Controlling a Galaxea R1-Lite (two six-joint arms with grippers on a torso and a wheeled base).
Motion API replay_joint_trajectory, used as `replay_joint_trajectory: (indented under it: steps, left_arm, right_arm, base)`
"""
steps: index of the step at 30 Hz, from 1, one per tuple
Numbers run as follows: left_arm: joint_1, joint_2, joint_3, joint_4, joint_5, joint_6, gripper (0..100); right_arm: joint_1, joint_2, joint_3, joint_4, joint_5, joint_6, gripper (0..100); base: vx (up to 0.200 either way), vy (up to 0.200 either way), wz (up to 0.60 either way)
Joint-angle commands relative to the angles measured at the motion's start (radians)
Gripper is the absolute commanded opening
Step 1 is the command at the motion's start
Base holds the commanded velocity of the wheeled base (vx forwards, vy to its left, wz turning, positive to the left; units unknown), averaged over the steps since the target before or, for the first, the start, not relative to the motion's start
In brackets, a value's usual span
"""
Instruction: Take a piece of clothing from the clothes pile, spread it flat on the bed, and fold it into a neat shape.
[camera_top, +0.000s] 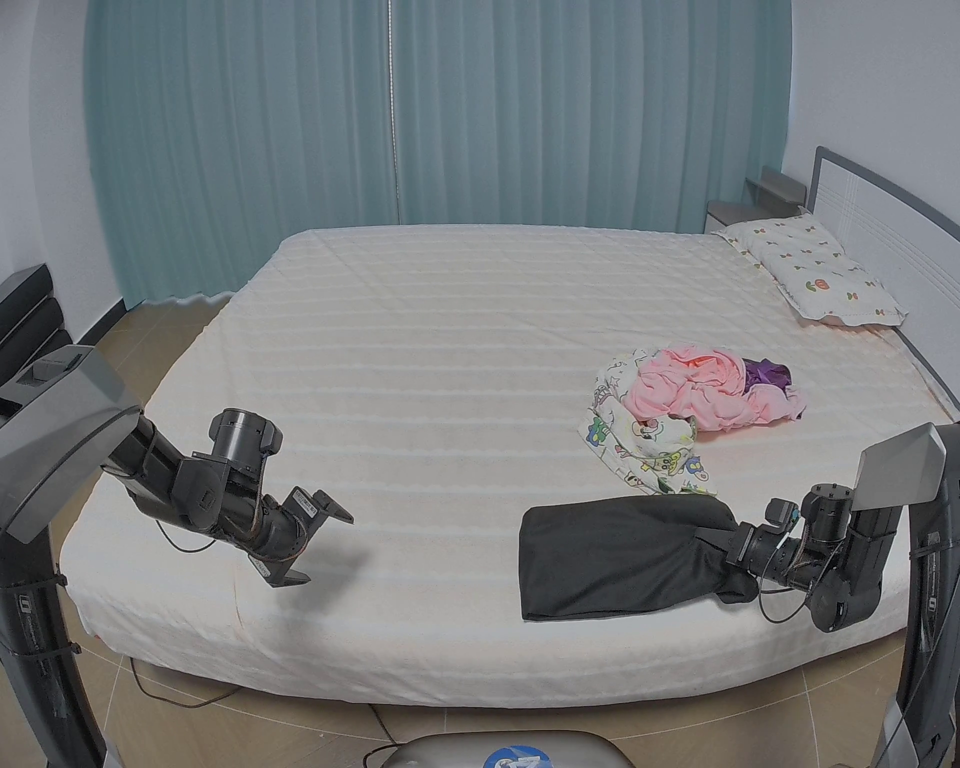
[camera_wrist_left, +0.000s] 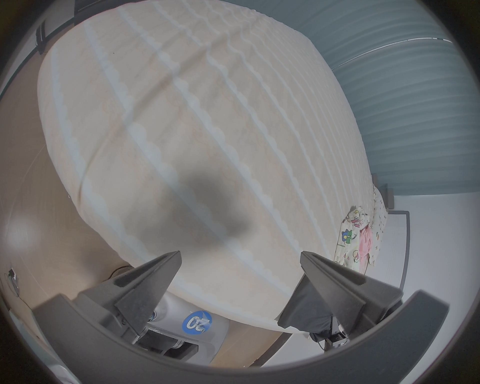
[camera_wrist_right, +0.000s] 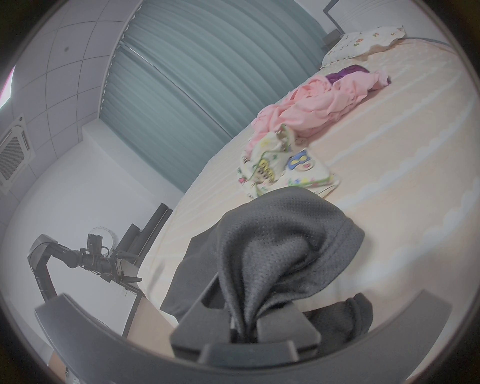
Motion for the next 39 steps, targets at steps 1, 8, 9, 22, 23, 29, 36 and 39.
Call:
replay_joint_trajectory:
  steps: [1,8,9,22,23,29,36,39]
  left_arm:
    - [0.0,0.0,0.001,0.0,0.0,0.0,100]
    - [0.0,0.0,0.001,0.0,0.0,0.0,100]
    - [0.0,0.0,0.001,0.0,0.0,0.0,100]
    - [0.0,0.0,0.001,0.001,0.0,0.0,100]
    - [0.0,0.0,0.001,0.001,0.0,0.0,100]
    - [0.0,0.0,0.001,0.003,0.0,0.0,100]
    - [0.0,0.0,0.001,0.003,0.0,0.001,100]
    - [0.0,0.001,0.0,0.003,0.002,0.001,100]
  right_arm:
    - [-0.006,0.005,-0.005,-0.014,0.0,0.003,0]
    - [-0.014,0.016,-0.01,-0.016,0.0,0.006,0]
    - [-0.016,0.016,-0.014,-0.014,0.0,0.006,0]
    - [-0.022,0.029,-0.022,-0.016,-0.003,0.003,0]
    - [-0.022,0.029,-0.022,-0.016,-0.003,0.003,0]
    - [-0.029,0.031,-0.028,-0.016,-0.002,0.003,0]
    - [-0.035,0.045,-0.036,-0.016,-0.003,0.0,0]
    - [-0.035,0.045,-0.036,-0.016,-0.006,0.0,0]
  base:
    - [0.0,-0.2,0.0]
    - [0.0,-0.2,0.0]
    - [0.0,-0.2,0.0]
    - [0.0,-0.2,0.0]
    - [0.0,-0.2,0.0]
    - [0.0,-0.2,0.0]
    - [0.0,-0.171,0.0]
    - [0.0,0.0,0.0]
